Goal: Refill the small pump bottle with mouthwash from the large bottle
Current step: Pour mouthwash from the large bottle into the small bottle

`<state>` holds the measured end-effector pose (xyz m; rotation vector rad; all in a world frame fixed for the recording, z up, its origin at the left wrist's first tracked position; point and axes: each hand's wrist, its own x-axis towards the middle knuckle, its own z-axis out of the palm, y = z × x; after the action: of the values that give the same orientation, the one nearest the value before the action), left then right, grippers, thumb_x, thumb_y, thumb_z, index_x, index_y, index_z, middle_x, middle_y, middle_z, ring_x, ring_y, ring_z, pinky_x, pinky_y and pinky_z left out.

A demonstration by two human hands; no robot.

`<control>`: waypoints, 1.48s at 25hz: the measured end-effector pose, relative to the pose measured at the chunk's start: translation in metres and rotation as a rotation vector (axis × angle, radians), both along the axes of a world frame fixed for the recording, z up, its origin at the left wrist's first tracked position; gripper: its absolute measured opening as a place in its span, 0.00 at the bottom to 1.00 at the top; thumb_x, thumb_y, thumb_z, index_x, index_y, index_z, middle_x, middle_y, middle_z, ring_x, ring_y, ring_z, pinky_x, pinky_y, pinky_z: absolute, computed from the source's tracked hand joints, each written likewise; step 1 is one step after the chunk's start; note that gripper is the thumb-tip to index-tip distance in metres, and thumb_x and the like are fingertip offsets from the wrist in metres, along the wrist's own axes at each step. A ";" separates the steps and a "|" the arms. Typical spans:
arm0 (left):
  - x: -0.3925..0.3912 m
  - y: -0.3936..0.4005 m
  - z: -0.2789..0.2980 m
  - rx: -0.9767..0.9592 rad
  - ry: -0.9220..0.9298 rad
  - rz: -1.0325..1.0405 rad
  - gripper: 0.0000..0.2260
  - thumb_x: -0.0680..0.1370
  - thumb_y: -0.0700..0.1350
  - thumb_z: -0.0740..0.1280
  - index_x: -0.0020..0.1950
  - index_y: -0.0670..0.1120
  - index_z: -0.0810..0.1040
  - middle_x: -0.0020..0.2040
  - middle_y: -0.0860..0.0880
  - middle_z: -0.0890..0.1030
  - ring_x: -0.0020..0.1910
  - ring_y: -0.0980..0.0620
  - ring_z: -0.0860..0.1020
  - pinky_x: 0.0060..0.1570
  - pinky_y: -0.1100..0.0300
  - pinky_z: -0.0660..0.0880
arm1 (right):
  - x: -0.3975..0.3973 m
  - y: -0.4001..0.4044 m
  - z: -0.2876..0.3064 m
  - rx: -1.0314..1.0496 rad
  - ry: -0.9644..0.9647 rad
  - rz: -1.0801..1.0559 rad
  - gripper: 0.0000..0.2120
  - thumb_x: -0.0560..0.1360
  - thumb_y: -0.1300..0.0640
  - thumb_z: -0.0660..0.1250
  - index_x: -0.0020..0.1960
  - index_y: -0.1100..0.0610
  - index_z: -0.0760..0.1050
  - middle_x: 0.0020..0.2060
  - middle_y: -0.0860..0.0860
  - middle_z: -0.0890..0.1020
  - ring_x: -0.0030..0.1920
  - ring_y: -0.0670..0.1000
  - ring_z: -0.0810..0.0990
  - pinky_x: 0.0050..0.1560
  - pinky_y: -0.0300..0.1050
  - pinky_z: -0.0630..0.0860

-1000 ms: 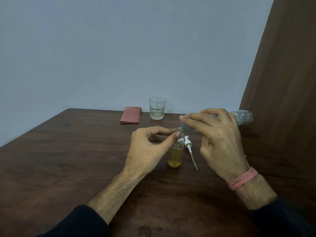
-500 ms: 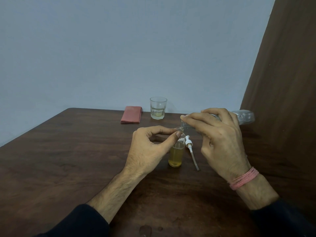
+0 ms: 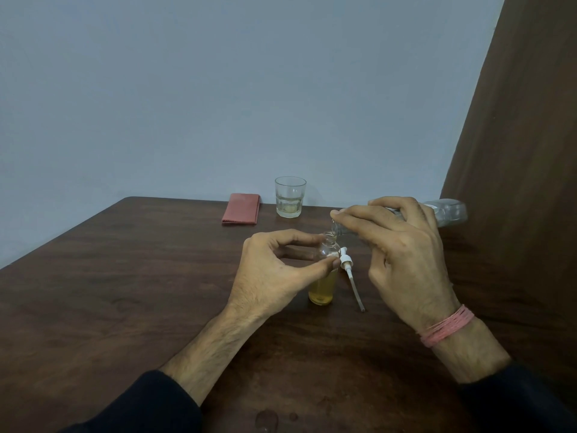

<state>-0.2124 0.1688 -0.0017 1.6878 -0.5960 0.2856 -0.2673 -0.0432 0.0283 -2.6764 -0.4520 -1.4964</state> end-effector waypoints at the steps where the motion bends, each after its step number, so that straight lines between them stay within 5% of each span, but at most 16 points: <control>1: 0.000 0.000 0.000 0.000 -0.001 -0.003 0.17 0.70 0.48 0.90 0.57 0.52 0.93 0.50 0.58 0.93 0.49 0.62 0.92 0.54 0.63 0.88 | 0.000 0.000 0.000 0.001 0.001 0.001 0.35 0.69 0.73 0.73 0.71 0.49 0.83 0.64 0.43 0.86 0.64 0.58 0.79 0.66 0.57 0.70; 17: 0.002 0.001 -0.002 0.010 -0.005 -0.005 0.18 0.70 0.48 0.90 0.58 0.52 0.93 0.51 0.58 0.93 0.50 0.61 0.92 0.54 0.61 0.89 | 0.001 -0.001 0.000 0.001 -0.010 0.015 0.34 0.69 0.74 0.72 0.71 0.50 0.83 0.63 0.43 0.86 0.62 0.58 0.79 0.64 0.58 0.74; 23: 0.006 -0.001 -0.004 -0.034 0.041 -0.014 0.12 0.76 0.50 0.86 0.58 0.50 0.93 0.51 0.54 0.94 0.51 0.54 0.93 0.54 0.43 0.91 | 0.001 -0.002 0.000 0.007 -0.009 0.016 0.35 0.69 0.74 0.72 0.71 0.49 0.83 0.63 0.42 0.86 0.62 0.58 0.79 0.64 0.58 0.74; 37: 0.005 0.000 -0.004 -0.043 0.058 -0.028 0.16 0.73 0.56 0.84 0.58 0.51 0.93 0.51 0.55 0.94 0.50 0.55 0.93 0.54 0.42 0.91 | 0.001 -0.001 0.000 0.005 -0.021 0.018 0.33 0.70 0.73 0.72 0.70 0.49 0.83 0.62 0.43 0.86 0.62 0.59 0.80 0.63 0.58 0.74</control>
<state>-0.2072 0.1685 -0.0060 1.6399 -0.5669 0.2269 -0.2659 -0.0439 0.0286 -2.6478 -0.4711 -1.5206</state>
